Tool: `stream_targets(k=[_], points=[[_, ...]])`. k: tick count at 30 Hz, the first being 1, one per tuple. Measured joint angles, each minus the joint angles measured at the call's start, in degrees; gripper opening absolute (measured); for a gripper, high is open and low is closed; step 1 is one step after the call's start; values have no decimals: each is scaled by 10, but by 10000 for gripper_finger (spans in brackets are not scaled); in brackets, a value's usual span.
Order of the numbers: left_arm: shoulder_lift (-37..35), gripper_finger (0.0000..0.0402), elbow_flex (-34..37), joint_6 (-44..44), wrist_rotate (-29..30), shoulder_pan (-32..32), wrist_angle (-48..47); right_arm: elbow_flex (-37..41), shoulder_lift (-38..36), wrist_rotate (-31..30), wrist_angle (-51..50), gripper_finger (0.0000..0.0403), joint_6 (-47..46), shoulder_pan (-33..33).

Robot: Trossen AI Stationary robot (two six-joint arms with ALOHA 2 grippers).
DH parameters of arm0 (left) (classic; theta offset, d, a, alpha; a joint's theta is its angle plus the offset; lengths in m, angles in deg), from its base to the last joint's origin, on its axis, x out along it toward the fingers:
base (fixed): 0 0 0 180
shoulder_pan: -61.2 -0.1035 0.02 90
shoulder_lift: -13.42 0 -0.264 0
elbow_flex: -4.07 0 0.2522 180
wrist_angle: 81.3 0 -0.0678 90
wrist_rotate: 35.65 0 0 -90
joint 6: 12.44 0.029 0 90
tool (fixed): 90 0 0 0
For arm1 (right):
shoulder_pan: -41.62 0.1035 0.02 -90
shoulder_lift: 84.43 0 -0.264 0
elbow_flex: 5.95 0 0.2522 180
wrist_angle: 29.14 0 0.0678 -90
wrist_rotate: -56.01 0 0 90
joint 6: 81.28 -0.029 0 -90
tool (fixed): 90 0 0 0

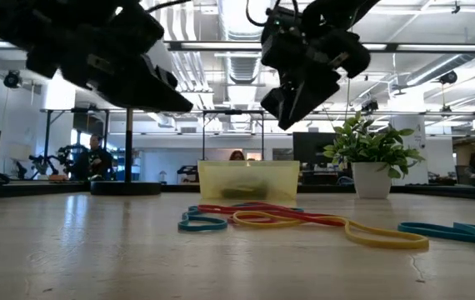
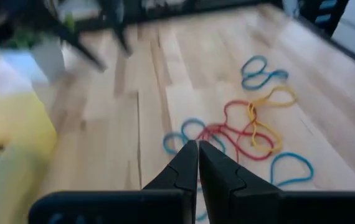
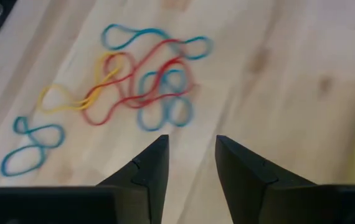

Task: Pick and place rubber bands into bin
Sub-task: Put the red rubber band into the yellow bin

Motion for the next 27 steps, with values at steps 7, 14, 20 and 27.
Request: stream_targets(k=[7, 14, 20, 27], points=[[92, 0, -116, -33, 3, 12, -145, 28, -8, -1, -8, 105, -8, 58], [203, 0, -231, -24, 3, 18, -254, 101, -57, -4, 9, 91, -47, 93], [220, 0, -257, -30, 3, 20, -278, 229, -177, -12, 116, 83, -97, 107], [213, 0, -259, -59, 2, 21, -298, 386, -382, -115, 224, 82, -153, 119]])
